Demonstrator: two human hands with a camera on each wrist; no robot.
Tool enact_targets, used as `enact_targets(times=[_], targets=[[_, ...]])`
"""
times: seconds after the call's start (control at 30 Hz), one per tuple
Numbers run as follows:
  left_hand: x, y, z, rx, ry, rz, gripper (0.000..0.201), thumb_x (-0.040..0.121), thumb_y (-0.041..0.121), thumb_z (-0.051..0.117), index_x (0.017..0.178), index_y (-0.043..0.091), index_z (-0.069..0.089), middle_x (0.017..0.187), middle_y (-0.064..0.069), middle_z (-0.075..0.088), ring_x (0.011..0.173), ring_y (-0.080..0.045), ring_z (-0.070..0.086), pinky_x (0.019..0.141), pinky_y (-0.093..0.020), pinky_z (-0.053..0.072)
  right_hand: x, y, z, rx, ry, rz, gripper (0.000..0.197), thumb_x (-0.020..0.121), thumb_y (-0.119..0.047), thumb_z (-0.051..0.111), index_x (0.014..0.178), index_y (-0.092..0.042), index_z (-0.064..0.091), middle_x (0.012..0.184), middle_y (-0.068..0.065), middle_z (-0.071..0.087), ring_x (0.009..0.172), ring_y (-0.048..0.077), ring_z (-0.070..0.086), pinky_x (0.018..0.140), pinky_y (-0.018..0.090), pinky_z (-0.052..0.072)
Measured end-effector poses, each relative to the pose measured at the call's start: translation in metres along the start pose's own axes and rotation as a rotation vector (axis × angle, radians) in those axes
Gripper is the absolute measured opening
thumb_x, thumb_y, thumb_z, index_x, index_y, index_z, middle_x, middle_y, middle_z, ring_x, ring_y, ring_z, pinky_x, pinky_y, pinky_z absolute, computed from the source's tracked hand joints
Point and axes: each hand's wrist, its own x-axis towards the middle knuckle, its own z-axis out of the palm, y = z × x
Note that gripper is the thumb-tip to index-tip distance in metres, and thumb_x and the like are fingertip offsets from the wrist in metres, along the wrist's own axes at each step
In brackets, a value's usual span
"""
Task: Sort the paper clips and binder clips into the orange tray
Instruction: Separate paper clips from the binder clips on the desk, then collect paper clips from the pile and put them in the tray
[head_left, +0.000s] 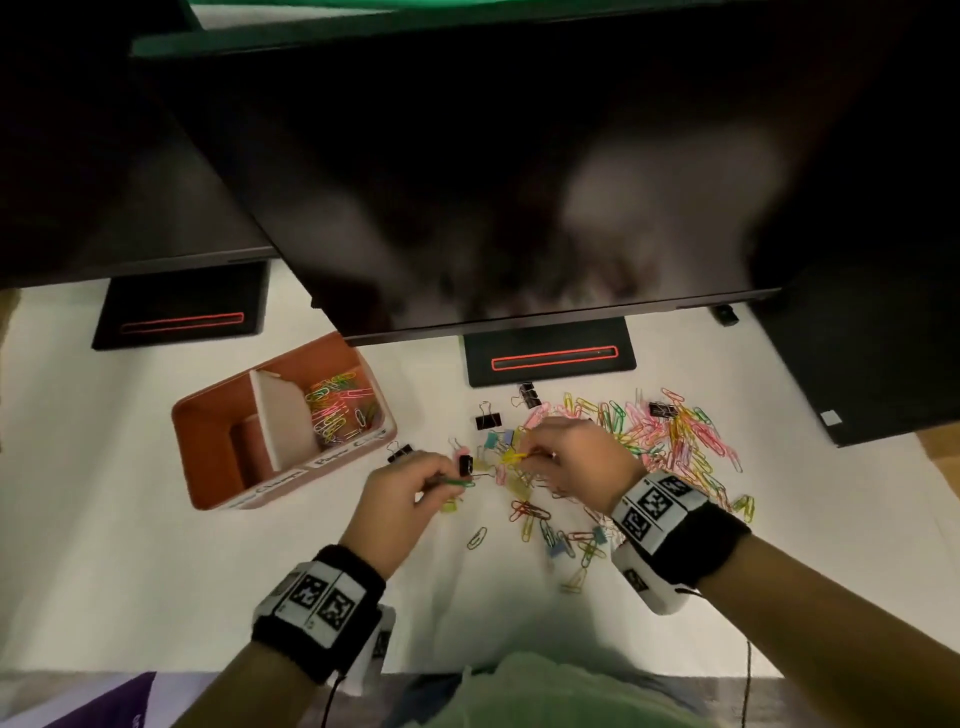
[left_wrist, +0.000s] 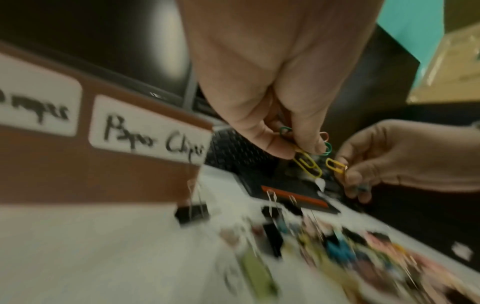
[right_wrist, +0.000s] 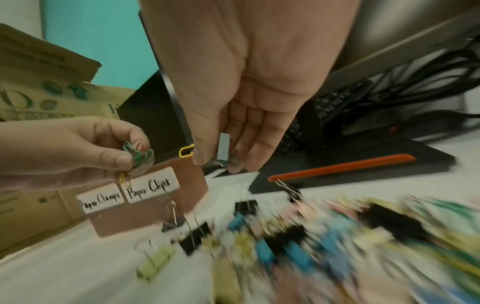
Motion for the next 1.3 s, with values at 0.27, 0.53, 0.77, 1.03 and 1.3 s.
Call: enact_targets(times=[0.27,0.53,0.77,1.03,1.3], targets=[[0.011,-0.003,-0.107,-0.175,0.472,-0.255,0.007,0.079,0.005,0.069,0.083,0.01,0.065,0.077,0.002,0.069,0.067,-0.004,0.064,0.063,-0.013,0.05,0.093,-0.104,-0.006,0.068,0.11,-0.135,0.018,0.088,-0.025,0.062,0.102,-0.013,0.067,0.099,0.004,0.065,0.085,0.014,0.056,0.084,0.028,0.048],[0.017,-0.021,-0.114,0.213,0.187,-0.358,0.046,0.08,0.011,0.069,0.124,0.009,0.054,0.126,-0.008,0.055,0.103,-0.016,0.056,0.097,-0.028,0.043,0.123,-0.141,0.027,0.187,0.078,-0.109,0.041,0.089,-0.033,0.059,0.126,-0.017,0.054,0.121,0.006,0.06,0.106,0.019,0.059,0.096,0.03,0.048],[-0.002,-0.003,-0.055,0.088,-0.015,-0.036,0.028,0.085,0.025,0.063,0.113,0.029,0.059,0.109,0.014,0.056,0.097,0.002,0.055,0.087,-0.022,0.049,0.052,-0.026,0.017,0.031,0.151,0.153,0.029,0.092,-0.034,0.053,0.12,-0.025,0.058,0.122,-0.003,0.059,0.113,0.016,0.053,0.099,0.034,0.044],[0.041,0.001,0.027,0.264,-0.247,0.046,0.033,0.087,0.025,0.059,0.119,0.024,0.053,0.119,0.005,0.049,0.105,-0.013,0.052,0.094,-0.025,0.043,0.044,0.045,0.004,-0.073,0.092,0.365,0.028,0.091,-0.019,0.051,0.117,-0.024,0.06,0.126,0.0,0.057,0.114,0.02,0.053,0.097,0.033,0.044],[0.072,-0.006,0.061,0.515,-0.296,0.079,0.042,0.083,0.027,0.061,0.123,0.029,0.049,0.114,0.004,0.049,0.101,-0.018,0.049,0.09,-0.033,0.046,0.053,0.053,0.016,-0.045,-0.006,0.264,0.027,0.086,-0.019,0.059,0.112,-0.027,0.062,0.119,-0.004,0.056,0.11,0.018,0.052,0.094,0.032,0.046]])
